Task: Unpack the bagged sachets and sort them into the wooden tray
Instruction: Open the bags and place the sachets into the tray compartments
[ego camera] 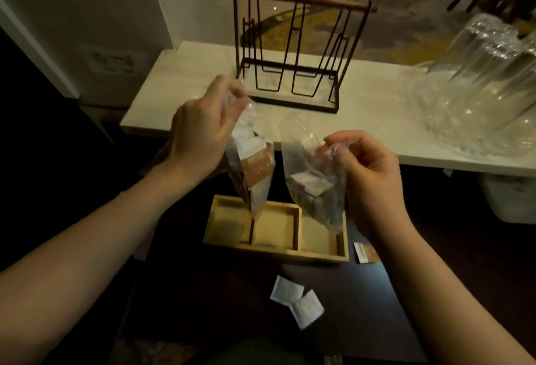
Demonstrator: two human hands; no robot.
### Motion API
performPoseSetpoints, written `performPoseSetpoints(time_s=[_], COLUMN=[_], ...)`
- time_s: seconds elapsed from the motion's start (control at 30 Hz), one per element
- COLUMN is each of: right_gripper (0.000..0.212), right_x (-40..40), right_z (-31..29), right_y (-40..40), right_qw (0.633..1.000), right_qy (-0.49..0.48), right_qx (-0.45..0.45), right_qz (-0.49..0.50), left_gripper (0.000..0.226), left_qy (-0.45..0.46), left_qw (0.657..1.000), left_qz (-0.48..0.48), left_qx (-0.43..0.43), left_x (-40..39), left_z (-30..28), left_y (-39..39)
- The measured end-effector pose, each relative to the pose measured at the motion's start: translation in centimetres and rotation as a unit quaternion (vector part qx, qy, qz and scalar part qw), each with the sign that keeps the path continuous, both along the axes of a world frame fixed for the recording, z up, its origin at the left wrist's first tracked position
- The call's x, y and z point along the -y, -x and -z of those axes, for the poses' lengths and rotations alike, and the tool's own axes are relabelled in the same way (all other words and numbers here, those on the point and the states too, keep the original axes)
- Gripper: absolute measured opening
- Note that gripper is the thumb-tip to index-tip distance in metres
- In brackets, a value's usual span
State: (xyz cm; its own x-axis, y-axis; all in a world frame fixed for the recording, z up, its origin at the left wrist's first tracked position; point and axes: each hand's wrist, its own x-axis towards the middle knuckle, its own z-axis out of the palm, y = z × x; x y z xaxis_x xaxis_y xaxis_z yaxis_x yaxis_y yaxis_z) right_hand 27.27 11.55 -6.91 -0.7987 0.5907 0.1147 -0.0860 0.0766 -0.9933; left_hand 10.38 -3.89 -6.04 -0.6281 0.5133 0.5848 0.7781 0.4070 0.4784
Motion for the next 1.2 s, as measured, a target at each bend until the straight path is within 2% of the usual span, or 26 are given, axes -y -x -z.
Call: performPoseSetpoints(time_s=[0.17, 0.3, 0.4, 0.47, 0.57, 0.63, 0.77, 0.83, 0.93, 1.0, 1.1, 1.2], right_gripper=[0.029, 0.025, 0.027, 0.028, 0.015, 0.007, 0.022, 0.023, 0.019, 0.015, 0.010, 0.012], right_x=[2.3, 3.7, 4.7, 5.0, 5.0, 4.8, 4.4, 4.0, 3.1, 2.5, 2.1, 1.8], right_z=[3.9, 6.6, 8.3, 9.1, 10.5, 12.0, 13.8, 14.3, 15.0, 15.0, 14.8, 14.4], right_y=[-2.0, -4.0, -5.7, -6.6, -7.5, -8.0, -8.8, -9.4, -10.2, -10.4, -10.1, -9.7], right_qw=[0.994, 0.986, 0.971, 0.954, 0.940, 0.940, 0.947, 0.951, 0.951, 0.949, 0.944, 0.933], right_qy=[0.078, 0.116, 0.180, 0.246, 0.296, 0.273, 0.204, 0.140, 0.016, -0.021, -0.070, -0.157], right_qx=[0.051, 0.095, 0.135, 0.147, 0.165, 0.202, 0.247, 0.273, 0.307, 0.315, 0.321, 0.324], right_qz=[-0.048, -0.069, -0.085, -0.083, -0.048, -0.009, 0.033, 0.021, 0.022, 0.025, 0.017, 0.003], left_gripper=[0.024, 0.012, 0.023, 0.035, 0.021, 0.015, 0.015, 0.012, 0.015, 0.013, 0.019, 0.029], left_qy=[-0.002, 0.017, 0.051, 0.087, 0.124, 0.150, 0.280, 0.329, 0.381, 0.399, 0.377, 0.371], left_qw=[0.993, 0.983, 0.974, 0.973, 0.980, 0.980, 0.957, 0.942, 0.921, 0.912, 0.914, 0.901], left_qz=[0.053, 0.067, 0.057, 0.049, 0.048, 0.052, 0.073, 0.070, 0.066, 0.060, 0.045, 0.020], left_qx=[0.108, 0.172, 0.212, 0.206, 0.148, 0.118, 0.018, 0.010, 0.058, 0.076, 0.142, 0.223], left_x=[4.0, 6.2, 7.6, 8.3, 8.3, 7.5, 6.0, 5.7, 5.1, 5.0, 5.4, 5.2], left_z=[6.9, 13.2, 17.4, 19.5, 20.9, 21.3, 22.8, 23.1, 22.4, 21.8, 21.0, 19.8], left_y=[-5.2, -8.5, -10.7, -11.8, -12.6, -12.8, -13.8, -13.7, -12.6, -11.8, -10.9, -10.3])
